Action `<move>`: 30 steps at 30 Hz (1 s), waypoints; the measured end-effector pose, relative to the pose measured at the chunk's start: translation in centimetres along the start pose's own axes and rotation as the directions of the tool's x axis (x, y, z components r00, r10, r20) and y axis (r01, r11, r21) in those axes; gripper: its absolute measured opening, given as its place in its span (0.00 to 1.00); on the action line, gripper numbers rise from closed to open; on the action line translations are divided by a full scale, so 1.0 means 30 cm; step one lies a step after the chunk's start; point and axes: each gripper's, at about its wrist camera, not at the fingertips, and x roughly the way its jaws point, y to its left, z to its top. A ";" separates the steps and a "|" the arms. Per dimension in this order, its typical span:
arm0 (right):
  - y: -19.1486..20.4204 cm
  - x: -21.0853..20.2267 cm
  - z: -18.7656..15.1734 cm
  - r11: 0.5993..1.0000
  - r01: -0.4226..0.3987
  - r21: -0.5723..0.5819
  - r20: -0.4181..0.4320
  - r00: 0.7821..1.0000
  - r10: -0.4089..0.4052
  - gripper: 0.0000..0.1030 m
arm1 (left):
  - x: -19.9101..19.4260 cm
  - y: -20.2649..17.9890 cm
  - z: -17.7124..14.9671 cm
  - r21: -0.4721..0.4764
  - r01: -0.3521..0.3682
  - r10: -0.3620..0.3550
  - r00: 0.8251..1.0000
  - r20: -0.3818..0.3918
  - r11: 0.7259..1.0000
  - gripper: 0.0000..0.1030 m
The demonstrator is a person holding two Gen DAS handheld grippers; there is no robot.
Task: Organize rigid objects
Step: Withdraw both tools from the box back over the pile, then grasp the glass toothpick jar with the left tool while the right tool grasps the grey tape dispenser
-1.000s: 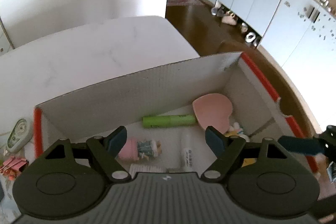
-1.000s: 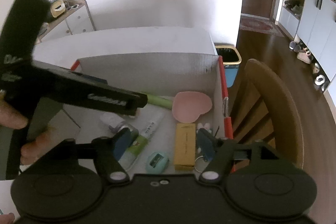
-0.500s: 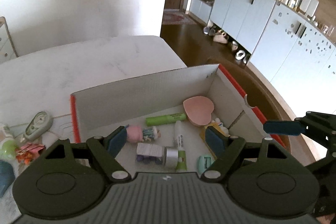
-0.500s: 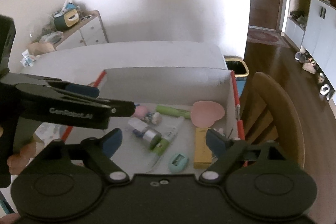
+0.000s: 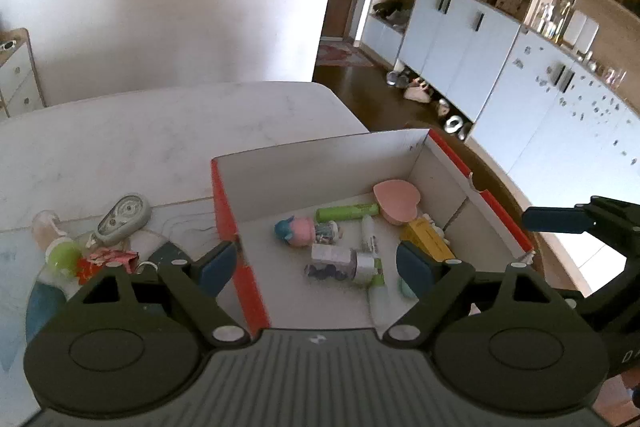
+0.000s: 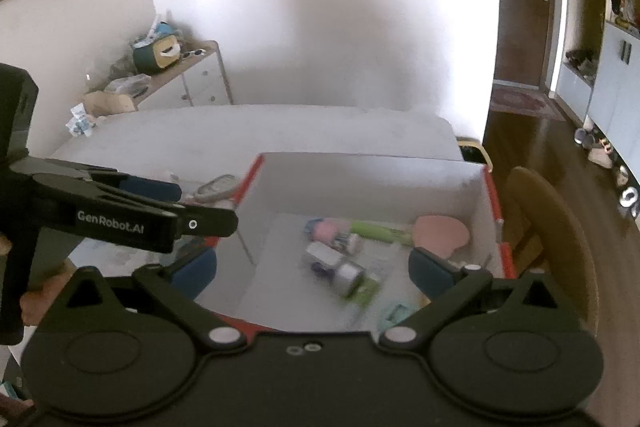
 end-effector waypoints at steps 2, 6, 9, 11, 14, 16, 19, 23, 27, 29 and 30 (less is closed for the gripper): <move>0.039 0.001 -0.003 1.000 -0.007 -0.005 0.009 1.000 0.007 0.99 | -0.027 0.043 -0.012 -0.009 0.013 -0.012 1.000 0.008 1.000 0.89; 0.121 0.018 -0.006 1.000 -0.015 -0.003 0.014 1.000 0.015 0.99 | -0.061 0.135 -0.027 -0.044 0.033 -0.033 0.999 0.013 0.999 0.89; 0.178 0.041 -0.009 1.000 -0.025 0.010 0.008 1.000 0.025 0.99 | -0.081 0.222 -0.033 -0.075 0.046 -0.045 0.999 0.015 0.996 0.89; 0.222 0.060 -0.006 0.999 -0.033 0.016 0.006 0.999 0.033 0.99 | -0.092 0.273 -0.036 -0.084 0.048 -0.046 0.999 0.017 0.995 0.89; 0.275 0.085 -0.003 0.999 -0.040 0.025 0.001 0.999 0.040 0.99 | -0.104 0.349 -0.042 -0.075 0.016 -0.016 1.000 0.012 0.997 1.00; 0.313 0.106 0.001 0.999 -0.040 0.031 -0.002 0.999 0.040 0.99 | -0.116 0.401 -0.044 -0.073 0.006 -0.004 1.000 0.024 0.997 1.00; 0.368 0.138 0.008 0.999 -0.040 0.028 -0.010 0.999 0.041 0.99 | -0.126 0.485 -0.051 -0.071 -0.016 0.018 0.999 0.038 0.997 1.00; 0.442 0.193 0.023 0.999 -0.033 0.027 -0.024 0.999 0.033 0.99 | -0.131 0.580 -0.053 -0.066 -0.034 0.037 0.998 0.056 0.997 1.00; 0.506 0.259 0.040 1.000 -0.018 0.024 -0.039 0.999 0.019 0.99 | -0.123 0.668 -0.043 -0.062 -0.028 0.032 0.998 0.059 0.998 1.00; 0.533 0.297 0.046 1.000 -0.013 0.024 -0.051 0.999 0.014 0.99 | -0.106 0.716 -0.042 -0.070 -0.023 0.027 0.998 0.057 0.997 1.00; 0.546 0.311 0.047 1.000 -0.012 0.023 -0.056 0.998 0.013 0.99 | -0.094 0.743 -0.041 -0.073 -0.015 0.019 0.998 0.054 0.997 1.00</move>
